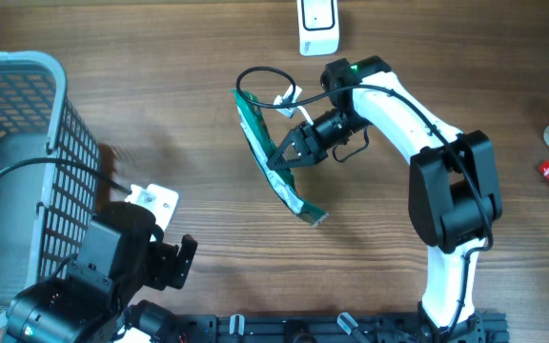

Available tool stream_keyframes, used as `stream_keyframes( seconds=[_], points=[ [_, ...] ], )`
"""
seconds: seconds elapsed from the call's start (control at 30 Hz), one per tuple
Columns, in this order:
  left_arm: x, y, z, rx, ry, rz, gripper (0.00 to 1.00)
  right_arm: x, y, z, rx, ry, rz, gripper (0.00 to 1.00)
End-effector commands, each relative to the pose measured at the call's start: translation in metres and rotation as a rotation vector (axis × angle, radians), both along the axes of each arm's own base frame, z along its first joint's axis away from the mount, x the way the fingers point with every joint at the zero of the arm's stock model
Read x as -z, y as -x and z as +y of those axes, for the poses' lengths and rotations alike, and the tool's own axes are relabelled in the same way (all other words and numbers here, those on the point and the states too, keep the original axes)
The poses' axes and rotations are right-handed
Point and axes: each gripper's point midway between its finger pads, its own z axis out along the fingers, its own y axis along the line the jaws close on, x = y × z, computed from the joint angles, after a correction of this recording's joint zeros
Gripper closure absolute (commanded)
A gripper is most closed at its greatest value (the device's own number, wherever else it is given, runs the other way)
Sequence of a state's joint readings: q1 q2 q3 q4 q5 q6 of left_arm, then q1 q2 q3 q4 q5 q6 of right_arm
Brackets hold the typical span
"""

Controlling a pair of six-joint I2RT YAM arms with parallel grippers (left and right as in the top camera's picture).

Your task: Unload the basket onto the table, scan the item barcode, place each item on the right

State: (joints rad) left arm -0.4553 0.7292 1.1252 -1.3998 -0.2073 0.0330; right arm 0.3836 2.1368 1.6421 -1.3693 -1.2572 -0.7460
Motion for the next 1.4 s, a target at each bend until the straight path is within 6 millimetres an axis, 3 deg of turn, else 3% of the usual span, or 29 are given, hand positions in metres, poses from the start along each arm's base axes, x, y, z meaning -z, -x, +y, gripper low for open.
stream_keyframes(
  seconds=[0.0,0.13,0.33,0.37,0.43,0.5,0.57,0.63,0.7,0.8,0.87,0.93,1.0,1.1,1.17,1.27,1.37],
  points=[
    [-0.001,0.001,-0.001,0.008,0.004,-0.002,0.00,-0.013,0.006,0.001,0.006,-0.040,0.036,0.95],
    [-0.001,0.001,-0.001,0.008,0.004,-0.002,0.00,-0.036,0.005,-0.014,0.081,-0.055,0.181,0.96],
    [-0.005,-0.004,-0.003,0.018,0.010,-0.027,0.00,-0.076,-0.018,-0.035,0.252,-0.096,0.397,0.96],
    [-0.022,-0.022,-0.027,0.044,0.139,-0.114,0.00,-0.085,-0.019,-0.041,0.272,-0.092,0.413,0.96],
    [-0.047,-0.027,-0.073,0.131,0.411,-0.139,0.00,-0.104,-0.019,-0.048,0.295,-0.124,0.390,0.96],
    [-0.064,-0.038,-0.079,0.144,0.446,-0.219,0.00,-0.115,-0.019,-0.054,0.313,-0.138,0.380,0.96],
    [-0.089,-0.045,-0.105,0.254,0.561,-0.281,0.00,-0.119,-0.024,-0.064,0.344,-0.143,0.376,0.96],
    [-0.092,-0.047,-0.125,0.332,0.624,-0.253,0.00,-0.119,-0.026,-0.067,0.354,-0.140,0.382,0.96],
    [-0.083,-0.056,-0.142,0.337,0.712,-0.200,0.00,-0.119,-0.027,-0.067,0.357,-0.139,0.386,0.96],
    [-0.056,-0.092,-0.156,0.193,0.868,-0.167,0.00,-0.117,-0.029,-0.072,0.370,-0.130,0.392,0.96],
    [-0.031,-0.121,-0.155,0.049,0.985,-0.141,0.00,-0.116,-0.031,-0.075,0.382,-0.118,0.411,0.96],
    [-0.011,-0.146,-0.140,-0.110,1.070,-0.106,0.00,-0.116,-0.031,-0.076,0.386,-0.120,0.412,0.96],
    [-0.010,-0.163,-0.144,-0.030,1.153,-0.108,0.00,-0.120,-0.033,-0.075,0.388,-0.146,0.414,0.96],
    [-0.017,-0.174,-0.167,0.184,1.252,-0.092,0.00,-0.132,-0.036,-0.074,0.390,-0.233,0.384,0.96],
    [-0.005,-0.189,-0.173,0.137,1.333,-0.029,0.00,-0.134,-0.037,-0.074,0.389,-0.248,0.361,0.96],
    [0.027,-0.207,-0.172,-0.019,1.428,0.127,0.00,-0.134,-0.037,-0.074,0.389,-0.248,0.363,0.96],
    [0.039,-0.199,-0.177,-0.001,1.439,0.229,0.00,-0.134,-0.037,-0.074,0.389,-0.248,0.366,0.96]
  ],
)
